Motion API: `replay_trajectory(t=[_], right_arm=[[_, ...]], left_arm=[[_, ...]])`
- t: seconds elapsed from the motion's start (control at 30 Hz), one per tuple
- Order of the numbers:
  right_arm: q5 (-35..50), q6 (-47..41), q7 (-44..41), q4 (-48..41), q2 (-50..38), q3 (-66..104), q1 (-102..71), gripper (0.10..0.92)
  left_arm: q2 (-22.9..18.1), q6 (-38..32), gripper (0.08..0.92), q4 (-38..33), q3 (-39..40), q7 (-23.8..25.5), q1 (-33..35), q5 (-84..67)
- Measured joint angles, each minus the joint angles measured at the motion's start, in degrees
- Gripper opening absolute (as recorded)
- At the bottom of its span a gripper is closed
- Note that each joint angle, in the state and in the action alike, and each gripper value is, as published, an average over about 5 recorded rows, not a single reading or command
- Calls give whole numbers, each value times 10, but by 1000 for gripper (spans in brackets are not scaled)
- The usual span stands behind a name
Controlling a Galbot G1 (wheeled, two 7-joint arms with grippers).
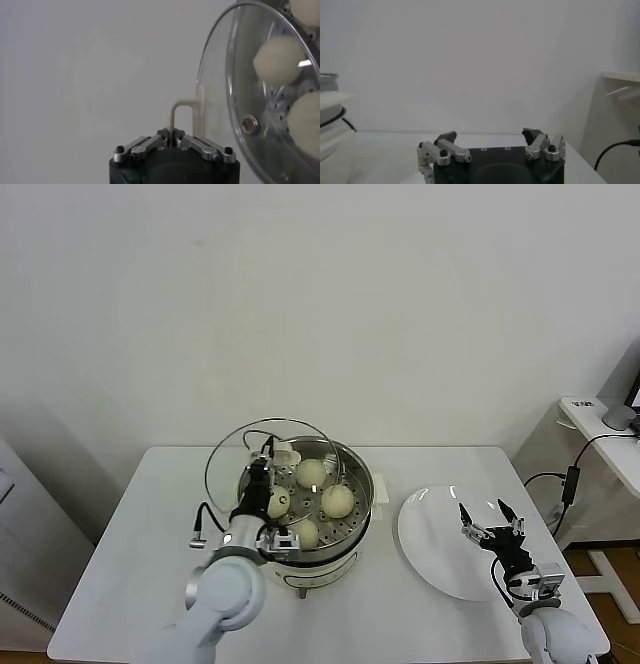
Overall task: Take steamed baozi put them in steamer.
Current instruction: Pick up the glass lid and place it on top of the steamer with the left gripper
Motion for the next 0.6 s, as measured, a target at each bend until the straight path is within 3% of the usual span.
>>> replay_trajectory(t=[0.6], right_arm=[[-5,1,-3,-6,1,-2,5,823]], left_arm=[[-45,8,112,28,45,3,-2,40]])
